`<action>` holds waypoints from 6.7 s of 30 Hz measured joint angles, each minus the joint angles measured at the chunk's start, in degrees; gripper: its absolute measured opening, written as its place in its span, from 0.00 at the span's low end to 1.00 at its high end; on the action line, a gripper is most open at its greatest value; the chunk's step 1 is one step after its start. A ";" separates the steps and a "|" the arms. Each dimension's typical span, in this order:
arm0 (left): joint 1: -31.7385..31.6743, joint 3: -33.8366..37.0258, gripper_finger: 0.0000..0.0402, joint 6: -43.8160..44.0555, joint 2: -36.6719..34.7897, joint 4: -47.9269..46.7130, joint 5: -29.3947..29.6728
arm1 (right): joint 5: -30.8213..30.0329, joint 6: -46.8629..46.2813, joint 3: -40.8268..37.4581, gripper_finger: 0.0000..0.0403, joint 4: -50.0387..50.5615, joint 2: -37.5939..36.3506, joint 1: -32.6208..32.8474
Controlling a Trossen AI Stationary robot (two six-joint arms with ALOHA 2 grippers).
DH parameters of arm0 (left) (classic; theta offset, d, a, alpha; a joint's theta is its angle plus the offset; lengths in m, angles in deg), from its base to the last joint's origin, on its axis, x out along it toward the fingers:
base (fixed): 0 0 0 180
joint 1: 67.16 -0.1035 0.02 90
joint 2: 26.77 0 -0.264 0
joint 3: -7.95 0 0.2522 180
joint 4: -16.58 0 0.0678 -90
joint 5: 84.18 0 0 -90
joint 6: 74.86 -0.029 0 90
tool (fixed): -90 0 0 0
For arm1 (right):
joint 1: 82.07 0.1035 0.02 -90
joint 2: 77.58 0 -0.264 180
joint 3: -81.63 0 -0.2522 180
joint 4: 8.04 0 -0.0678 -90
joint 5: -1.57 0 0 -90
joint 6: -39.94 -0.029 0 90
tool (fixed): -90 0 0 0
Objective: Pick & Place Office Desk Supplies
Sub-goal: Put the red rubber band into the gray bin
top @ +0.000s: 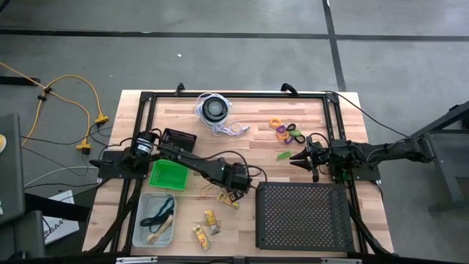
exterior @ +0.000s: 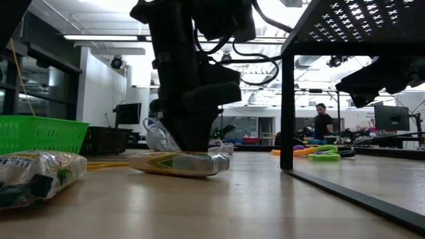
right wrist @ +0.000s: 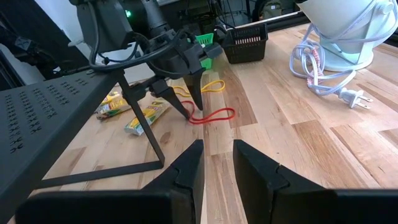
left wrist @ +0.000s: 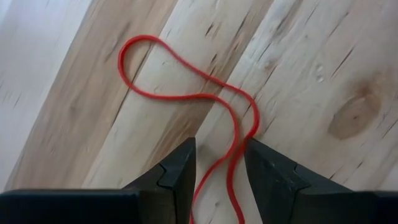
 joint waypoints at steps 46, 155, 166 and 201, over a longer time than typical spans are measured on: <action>0.11 0.24 0.10 7.36 0.09 -8.36 -5.06 | 0.00 0.00 -0.01 0.18 0.00 0.00 0.02; 45.93 -1.95 0.00 39.92 -29.73 -45.55 11.06 | 0.01 0.00 -0.02 0.18 0.00 -0.02 0.00; 54.19 -1.92 0.00 44.14 -29.73 -45.56 3.14 | 0.00 0.00 -0.02 0.18 0.00 -0.02 0.00; 54.99 -1.68 0.00 48.35 -14.14 -43.79 -5.85 | 0.00 0.00 -0.02 0.18 0.00 -0.02 0.02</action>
